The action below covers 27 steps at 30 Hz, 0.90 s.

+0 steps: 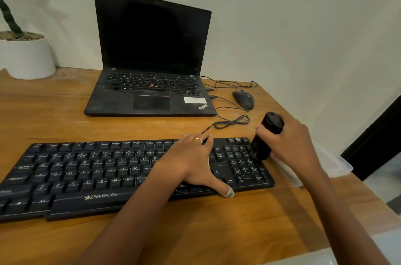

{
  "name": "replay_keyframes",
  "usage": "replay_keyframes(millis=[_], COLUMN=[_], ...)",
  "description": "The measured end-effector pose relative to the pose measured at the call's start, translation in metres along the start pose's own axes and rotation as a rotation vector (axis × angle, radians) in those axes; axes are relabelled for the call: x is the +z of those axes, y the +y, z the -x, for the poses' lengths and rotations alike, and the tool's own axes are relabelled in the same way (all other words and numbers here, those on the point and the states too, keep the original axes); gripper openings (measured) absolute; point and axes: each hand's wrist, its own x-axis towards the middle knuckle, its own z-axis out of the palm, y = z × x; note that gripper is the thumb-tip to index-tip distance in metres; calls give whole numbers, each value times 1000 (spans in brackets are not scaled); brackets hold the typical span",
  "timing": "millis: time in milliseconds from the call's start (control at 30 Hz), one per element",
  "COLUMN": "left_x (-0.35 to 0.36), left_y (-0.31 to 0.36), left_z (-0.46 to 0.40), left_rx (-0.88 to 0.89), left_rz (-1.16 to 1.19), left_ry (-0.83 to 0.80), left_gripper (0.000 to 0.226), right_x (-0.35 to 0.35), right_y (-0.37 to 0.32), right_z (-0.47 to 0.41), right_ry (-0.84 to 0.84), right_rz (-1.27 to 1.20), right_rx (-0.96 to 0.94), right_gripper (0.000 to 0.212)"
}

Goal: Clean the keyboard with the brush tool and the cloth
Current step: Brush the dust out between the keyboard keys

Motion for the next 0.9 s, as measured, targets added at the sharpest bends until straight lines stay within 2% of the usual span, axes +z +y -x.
replay_keyframes(millis=[67, 133, 267, 300, 433, 567, 600, 733, 800, 900], left_x=[0, 0, 0, 0, -2, -2, -3, -3, -1, -2], left_y=[0, 0, 0, 1, 2, 2, 3, 2, 1, 2], left_z=[0, 0, 1, 1, 1, 2, 2, 2, 2, 2], left_rx=[2, 5, 7, 6, 9, 6, 4, 10, 8, 9], left_rz=[0, -4, -1, 0, -5, -7, -3, 4, -1, -3], left_ry=[1, 4, 7, 7, 3, 0, -1, -7, -2, 2], left_gripper=[131, 131, 131, 131, 130, 129, 128, 129, 130, 130], right_x=[-16, -24, -3, -2, -28, -8, -5, -25, -21, -6], right_y=[0, -1, 1, 1, -2, -2, -3, -4, -3, 1], right_z=[-6, -7, 13, 16, 8, 22, 25, 15, 16, 25], right_ry=[-158, -212, 54, 56, -163, 46, 52, -126, -41, 95], right_rz=[15, 4, 0, 19, 22, 60, 78, 89, 14, 34], right_rx=[80, 90, -32, -36, 41, -82, -88, -17, -22, -52], right_gripper=[22, 19, 18, 18, 16, 19, 20, 18, 18, 20])
